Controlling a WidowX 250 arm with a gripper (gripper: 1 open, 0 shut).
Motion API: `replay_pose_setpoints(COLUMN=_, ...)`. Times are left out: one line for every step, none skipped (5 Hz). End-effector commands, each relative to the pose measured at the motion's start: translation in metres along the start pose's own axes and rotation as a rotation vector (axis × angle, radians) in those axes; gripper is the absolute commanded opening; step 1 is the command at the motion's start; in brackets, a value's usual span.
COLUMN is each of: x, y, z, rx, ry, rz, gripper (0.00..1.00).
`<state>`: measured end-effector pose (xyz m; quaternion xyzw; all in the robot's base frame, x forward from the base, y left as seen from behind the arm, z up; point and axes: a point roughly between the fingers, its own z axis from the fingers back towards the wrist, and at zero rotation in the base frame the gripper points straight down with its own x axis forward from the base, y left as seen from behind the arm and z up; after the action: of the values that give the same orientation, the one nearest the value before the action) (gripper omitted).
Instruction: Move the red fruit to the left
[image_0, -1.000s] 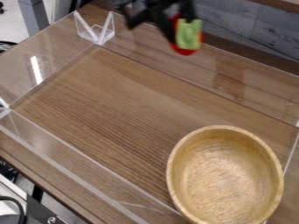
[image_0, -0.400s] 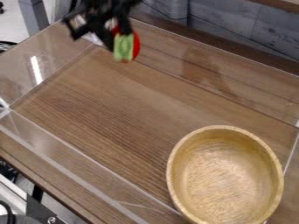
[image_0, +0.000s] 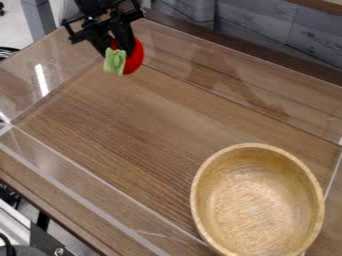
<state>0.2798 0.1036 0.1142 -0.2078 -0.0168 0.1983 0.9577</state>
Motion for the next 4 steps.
replay_pose_setpoints(x=0.017, y=0.009, z=0.006, rx=0.029, ry=-0.033, rz=-0.141, gripper=0.00)
replay_pose_setpoints(x=0.026, y=0.019, z=-0.005, rx=0.043, ry=-0.021, rz=-0.198, gripper=0.00)
replay_pose_setpoints(x=0.031, y=0.025, z=-0.003, rx=0.045, ry=-0.021, rz=-0.230, gripper=0.00)
replay_pose_setpoints(x=0.032, y=0.028, z=0.000, rx=0.043, ry=-0.021, rz=-0.248, gripper=0.00)
